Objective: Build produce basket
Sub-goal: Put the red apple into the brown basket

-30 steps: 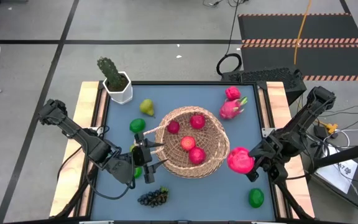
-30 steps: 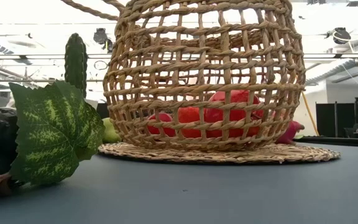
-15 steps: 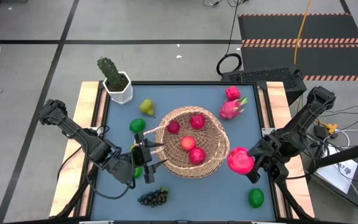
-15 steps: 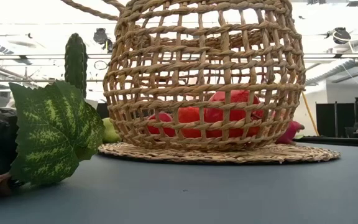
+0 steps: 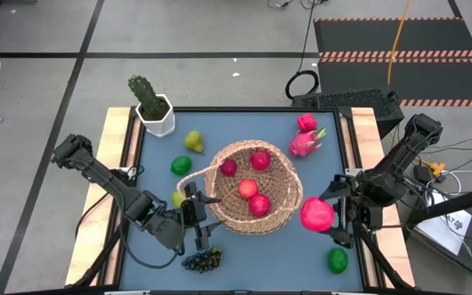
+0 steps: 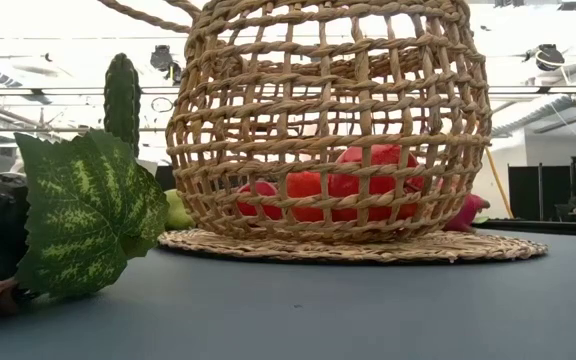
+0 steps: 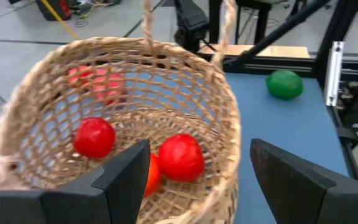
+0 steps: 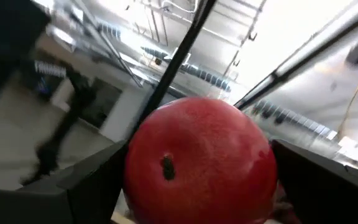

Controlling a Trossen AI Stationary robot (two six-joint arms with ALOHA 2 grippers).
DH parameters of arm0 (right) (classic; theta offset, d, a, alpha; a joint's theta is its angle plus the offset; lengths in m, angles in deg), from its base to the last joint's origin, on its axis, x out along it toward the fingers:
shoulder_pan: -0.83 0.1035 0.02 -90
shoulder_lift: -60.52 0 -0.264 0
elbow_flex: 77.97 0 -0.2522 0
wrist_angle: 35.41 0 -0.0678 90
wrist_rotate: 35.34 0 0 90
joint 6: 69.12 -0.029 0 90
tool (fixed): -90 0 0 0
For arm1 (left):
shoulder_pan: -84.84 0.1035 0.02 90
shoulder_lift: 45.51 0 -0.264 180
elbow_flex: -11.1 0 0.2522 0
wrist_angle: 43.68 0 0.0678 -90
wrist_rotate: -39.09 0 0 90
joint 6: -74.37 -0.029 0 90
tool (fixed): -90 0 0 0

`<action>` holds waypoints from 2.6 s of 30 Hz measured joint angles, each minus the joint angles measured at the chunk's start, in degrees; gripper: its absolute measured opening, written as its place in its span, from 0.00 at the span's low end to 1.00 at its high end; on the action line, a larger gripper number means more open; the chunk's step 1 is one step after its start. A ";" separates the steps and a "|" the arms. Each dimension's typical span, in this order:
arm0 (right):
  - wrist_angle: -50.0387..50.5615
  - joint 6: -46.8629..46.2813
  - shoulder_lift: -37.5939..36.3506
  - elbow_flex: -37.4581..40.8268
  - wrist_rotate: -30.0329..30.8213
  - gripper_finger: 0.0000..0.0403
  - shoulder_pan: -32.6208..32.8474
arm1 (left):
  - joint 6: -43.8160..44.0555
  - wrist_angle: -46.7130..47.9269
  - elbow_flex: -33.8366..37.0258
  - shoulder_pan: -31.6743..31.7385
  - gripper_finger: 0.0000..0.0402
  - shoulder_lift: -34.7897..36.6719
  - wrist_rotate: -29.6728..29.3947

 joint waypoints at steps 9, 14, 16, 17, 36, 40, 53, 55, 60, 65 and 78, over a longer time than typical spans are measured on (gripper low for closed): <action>2.71 -28.02 0.00 0.00 -0.02 0.94 0.01 | -0.13 -6.13 0.02 -2.32 0.68 -1.69 0.50; 3.39 -38.04 0.00 0.00 -0.02 0.94 -0.01 | -2.47 -8.59 0.00 -3.50 0.68 -1.68 0.47; 3.39 -41.19 0.00 0.00 -0.02 0.94 0.01 | -3.13 -9.57 0.00 -3.84 0.68 -1.68 0.49; 3.39 -42.52 0.00 0.00 -0.02 0.94 0.00 | -3.27 -9.80 0.00 -3.99 0.68 -1.68 0.49; 3.39 -46.07 0.00 0.00 -0.02 0.94 0.00 | -2.04 -9.68 0.00 -4.20 0.68 -1.68 0.47; 3.39 -46.07 0.00 0.00 -0.02 0.94 0.02 | -3.31 -9.66 0.00 -3.91 0.68 -1.68 0.46; 3.26 -46.07 0.00 0.00 0.00 0.94 0.01 | -9.04 -9.66 0.00 -1.16 0.68 -1.68 0.42; 2.91 -46.05 0.00 0.00 0.13 0.94 0.02 | -9.04 -9.66 0.00 -1.05 0.68 -1.68 0.40; 2.93 -45.44 -0.02 0.00 0.22 0.94 -0.01 | -9.19 -9.66 0.00 -1.51 0.68 -1.66 0.43; 2.96 -43.31 -0.02 0.00 0.23 0.94 -0.01 | -9.76 -9.64 0.00 -1.55 0.68 -1.66 0.45; 4.25 -38.78 -0.02 -0.02 12.31 0.94 -0.16 | -9.55 -9.64 0.00 -0.39 0.68 -1.66 0.47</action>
